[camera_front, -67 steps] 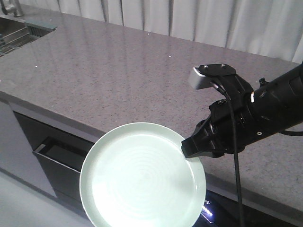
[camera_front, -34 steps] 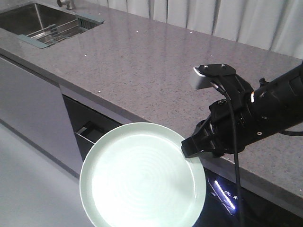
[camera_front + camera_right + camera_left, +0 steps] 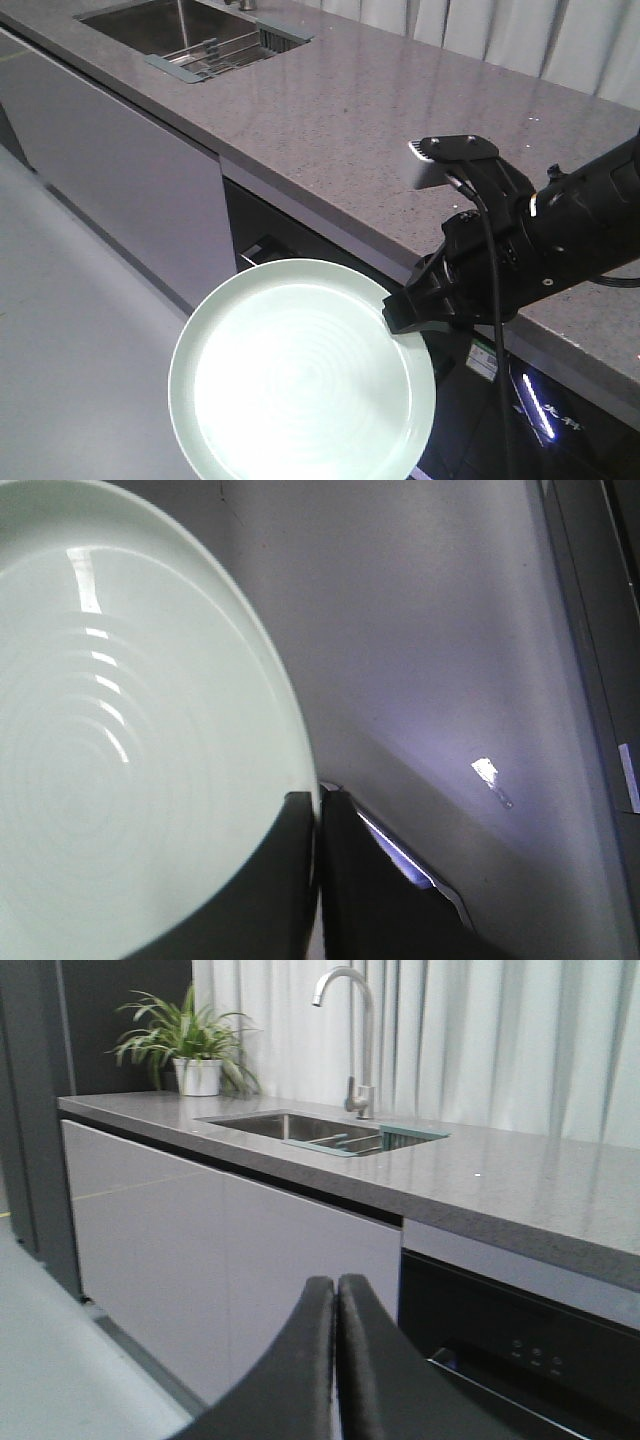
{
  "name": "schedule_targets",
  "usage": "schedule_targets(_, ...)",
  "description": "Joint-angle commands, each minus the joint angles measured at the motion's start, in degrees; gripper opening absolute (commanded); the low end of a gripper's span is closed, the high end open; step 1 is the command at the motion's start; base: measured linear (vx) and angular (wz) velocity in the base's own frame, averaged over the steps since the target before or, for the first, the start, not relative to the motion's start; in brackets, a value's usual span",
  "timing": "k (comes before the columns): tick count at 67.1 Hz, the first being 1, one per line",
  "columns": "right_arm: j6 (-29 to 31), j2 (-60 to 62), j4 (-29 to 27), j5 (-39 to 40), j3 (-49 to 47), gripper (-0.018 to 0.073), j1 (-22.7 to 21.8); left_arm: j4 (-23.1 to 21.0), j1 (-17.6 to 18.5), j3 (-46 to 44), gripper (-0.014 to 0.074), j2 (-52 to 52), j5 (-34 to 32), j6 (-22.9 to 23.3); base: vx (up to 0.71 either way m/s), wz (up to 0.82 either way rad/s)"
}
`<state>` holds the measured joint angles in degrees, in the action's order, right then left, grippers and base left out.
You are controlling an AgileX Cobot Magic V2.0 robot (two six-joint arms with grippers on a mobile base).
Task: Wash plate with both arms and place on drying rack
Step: 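Drive the base backward away from the counter holding the plate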
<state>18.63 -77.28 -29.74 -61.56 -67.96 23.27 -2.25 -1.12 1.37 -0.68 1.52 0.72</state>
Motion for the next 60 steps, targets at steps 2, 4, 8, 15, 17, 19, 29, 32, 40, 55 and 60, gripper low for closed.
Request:
schedule_targets(2, 0.4, 1.8, -2.2, 1.7, -1.4, -0.0001, 0.0, -0.2, 0.1, -1.6, -0.0006, -0.8, -4.2, 0.3, -0.08, 0.29)
schedule_targets(4, 0.4, 1.8, -2.2, 1.7, -1.4, -0.0001, 0.0, -0.2, 0.1, -1.6, -0.0006, -0.8, -4.2, 0.3, -0.08, 0.30)
schedule_targets(8, 0.4, 1.8, -2.2, 1.7, -1.4, -0.0001, 0.0, -0.2, 0.1, -1.6, -0.0006, -0.8, -4.2, 0.3, -0.08, 0.30)
schedule_targets(15, 0.4, 1.8, -2.2, 1.7, -1.4, -0.0001, 0.0, -0.2, 0.1, -1.6, -0.0006, -0.8, -4.2, 0.3, -0.08, 0.32)
schedule_targets(17, 0.4, 1.8, -2.2, 1.7, -1.4, -0.0001, 0.0, -0.2, 0.1, -1.6, -0.0006, -0.8, -4.2, 0.3, -0.08, 0.33)
schedule_targets(19, 0.4, 1.8, -2.2, 1.7, -1.4, -0.0001, 0.0, -0.2, 0.1, -1.6, -0.0006, -0.8, -4.2, 0.3, -0.09, 0.33)
schedule_targets(29, 0.4, 1.8, -2.2, 1.7, -1.4, -0.0001, 0.0, -0.2, 0.1, -1.6, -0.0006, -0.8, -4.2, 0.3, -0.09, 0.37)
schedule_targets(32, 0.4, 1.8, -2.2, 1.7, -1.4, -0.0001, 0.0, -0.2, 0.1, -1.6, -0.0006, -0.8, -4.2, 0.3, -0.10, 0.39)
schedule_targets(40, 0.4, 1.8, -2.2, 1.6, -1.4, -0.0001, 0.0, -0.2, 0.1, -1.6, -0.0006, -0.8, -4.2, 0.3, -0.10, 0.39)
schedule_targets(55, 0.4, 1.8, -2.2, 1.3, -1.4, -0.0001, 0.0, -0.2, 0.1, -1.6, -0.0006, -0.8, -4.2, 0.3, -0.09, 0.35)
schedule_targets(60, 0.4, 1.8, -2.2, 1.3, -1.4, -0.0001, 0.0, -0.2, 0.1, -1.6, -0.0006, -0.8, -4.2, 0.3, -0.06, 0.25)
